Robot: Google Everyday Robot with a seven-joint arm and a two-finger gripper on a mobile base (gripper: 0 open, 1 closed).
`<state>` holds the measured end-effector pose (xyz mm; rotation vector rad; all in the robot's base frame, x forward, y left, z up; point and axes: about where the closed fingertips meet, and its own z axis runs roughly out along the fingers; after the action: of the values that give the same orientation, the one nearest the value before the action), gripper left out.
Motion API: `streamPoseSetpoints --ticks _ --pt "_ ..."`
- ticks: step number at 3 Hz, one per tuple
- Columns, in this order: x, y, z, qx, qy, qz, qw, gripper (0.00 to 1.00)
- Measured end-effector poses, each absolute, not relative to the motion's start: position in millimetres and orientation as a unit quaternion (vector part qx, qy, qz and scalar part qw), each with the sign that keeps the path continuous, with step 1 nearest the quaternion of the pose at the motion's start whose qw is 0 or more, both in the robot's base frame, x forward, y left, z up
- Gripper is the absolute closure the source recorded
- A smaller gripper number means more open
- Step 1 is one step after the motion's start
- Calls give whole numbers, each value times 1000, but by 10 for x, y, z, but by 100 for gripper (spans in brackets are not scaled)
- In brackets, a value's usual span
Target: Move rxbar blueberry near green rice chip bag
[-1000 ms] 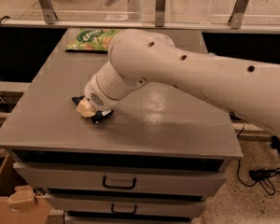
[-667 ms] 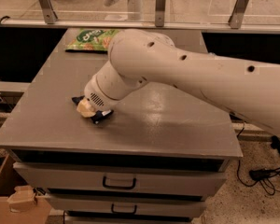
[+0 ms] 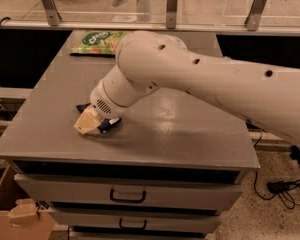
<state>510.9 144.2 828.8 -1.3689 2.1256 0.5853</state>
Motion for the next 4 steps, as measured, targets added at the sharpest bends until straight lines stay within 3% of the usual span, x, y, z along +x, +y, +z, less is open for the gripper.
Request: streamPoseSetpoints --ticks 1,4 --pt "5109 1442 8290 -508 789 217 270 0" --pt "5252 1014 8708 -534 757 149 345 0"
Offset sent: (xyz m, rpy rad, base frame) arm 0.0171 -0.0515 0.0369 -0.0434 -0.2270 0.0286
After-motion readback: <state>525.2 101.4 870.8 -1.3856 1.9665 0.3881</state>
